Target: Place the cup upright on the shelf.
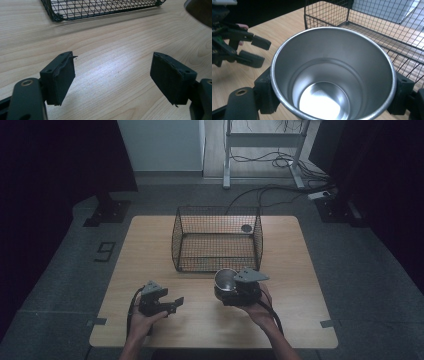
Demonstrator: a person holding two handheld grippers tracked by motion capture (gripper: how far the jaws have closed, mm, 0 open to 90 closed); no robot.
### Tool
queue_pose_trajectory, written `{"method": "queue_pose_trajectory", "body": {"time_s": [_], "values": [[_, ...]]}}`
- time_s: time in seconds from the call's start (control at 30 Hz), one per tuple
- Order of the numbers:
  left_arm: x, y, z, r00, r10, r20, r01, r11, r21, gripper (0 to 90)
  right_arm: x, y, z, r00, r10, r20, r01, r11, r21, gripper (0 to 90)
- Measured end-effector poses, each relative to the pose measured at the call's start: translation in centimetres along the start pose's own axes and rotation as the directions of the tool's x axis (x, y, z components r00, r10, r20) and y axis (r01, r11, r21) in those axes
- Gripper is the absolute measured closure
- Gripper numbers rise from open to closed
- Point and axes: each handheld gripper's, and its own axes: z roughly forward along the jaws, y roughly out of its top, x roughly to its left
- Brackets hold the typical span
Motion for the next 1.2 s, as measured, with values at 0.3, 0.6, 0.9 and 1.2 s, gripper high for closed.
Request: {"method": "queue_pose_trajectory", "body": {"time_s": [0.3, 0.6, 0.9, 1.2], "values": [[-0.1, 0.0, 0.2, 1.0, 0.003, 0.006, -0.003, 1.0, 0.004, 20.2, -0.9, 1.8, -0.2, 1.0, -0.003, 0.007, 0.003, 1.0, -0.008, 18.6], [-0.4, 0.0, 0.8, 0.9999, 0.015, 0.005, -0.015, 0.9996, 0.022, 20.3, -1.8, 3.3, 0.4, 0.9997, 0.001, 0.023, -0.001, 1.0, -0.002, 18.6], [-0.4, 0.0, 1.0, 0.9999, 0.012, 0.004, -0.012, 0.9996, 0.026, 20.3, -2.6, 4.8, 0.9, 0.9993, 0.006, 0.036, -0.006, 1.0, 0.0, 18.6], [-0.3, 0.0, 0.9, 0.9999, 0.005, 0.009, -0.006, 0.9997, 0.022, 20.3, -3.3, 5.8, 1.6, 0.9989, 0.013, 0.046, -0.013, 1.0, 0.001, 18.6]]}}
